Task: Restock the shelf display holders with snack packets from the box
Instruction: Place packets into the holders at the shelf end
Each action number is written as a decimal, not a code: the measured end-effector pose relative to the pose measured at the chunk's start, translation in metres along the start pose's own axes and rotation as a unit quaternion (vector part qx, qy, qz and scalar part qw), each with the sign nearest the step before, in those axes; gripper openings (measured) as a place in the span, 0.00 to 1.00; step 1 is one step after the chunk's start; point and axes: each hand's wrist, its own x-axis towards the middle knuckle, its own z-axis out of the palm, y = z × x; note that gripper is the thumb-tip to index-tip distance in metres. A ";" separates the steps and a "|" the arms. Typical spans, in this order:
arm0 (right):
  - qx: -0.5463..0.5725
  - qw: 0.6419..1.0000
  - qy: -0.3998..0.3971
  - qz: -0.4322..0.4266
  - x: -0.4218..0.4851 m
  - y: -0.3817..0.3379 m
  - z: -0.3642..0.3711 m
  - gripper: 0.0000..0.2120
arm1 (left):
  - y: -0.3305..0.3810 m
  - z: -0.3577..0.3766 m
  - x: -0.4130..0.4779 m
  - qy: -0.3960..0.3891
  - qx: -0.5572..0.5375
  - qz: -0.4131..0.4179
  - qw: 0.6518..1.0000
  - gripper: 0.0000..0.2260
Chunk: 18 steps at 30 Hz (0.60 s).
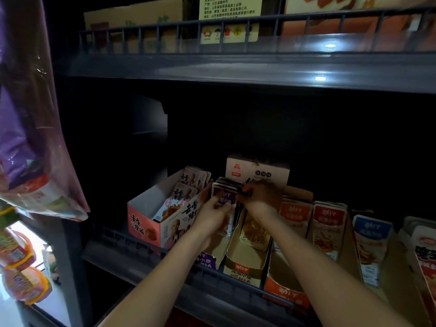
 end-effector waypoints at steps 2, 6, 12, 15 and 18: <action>0.009 1.000 -0.005 -0.006 -0.002 0.000 -0.004 0.10 | 0.001 -0.001 -0.002 0.000 -0.007 0.006 1.000 0.07; 0.072 0.997 -0.019 -0.001 -0.018 0.000 -0.016 0.13 | 0.005 -0.006 -0.011 0.006 0.010 0.012 1.000 0.13; 0.148 0.989 -0.001 -0.027 -0.097 0.001 -0.103 0.10 | 0.023 -0.006 -0.062 0.010 0.074 0.055 0.996 0.09; 0.188 0.980 -0.031 -0.049 -0.175 0.021 -0.152 0.04 | 0.028 0.008 -0.110 -0.022 0.143 0.091 0.985 0.06; 0.194 0.978 -0.079 -0.006 -0.266 0.054 -0.185 0.06 | 0.023 0.035 -0.171 -0.098 0.201 0.105 0.969 0.06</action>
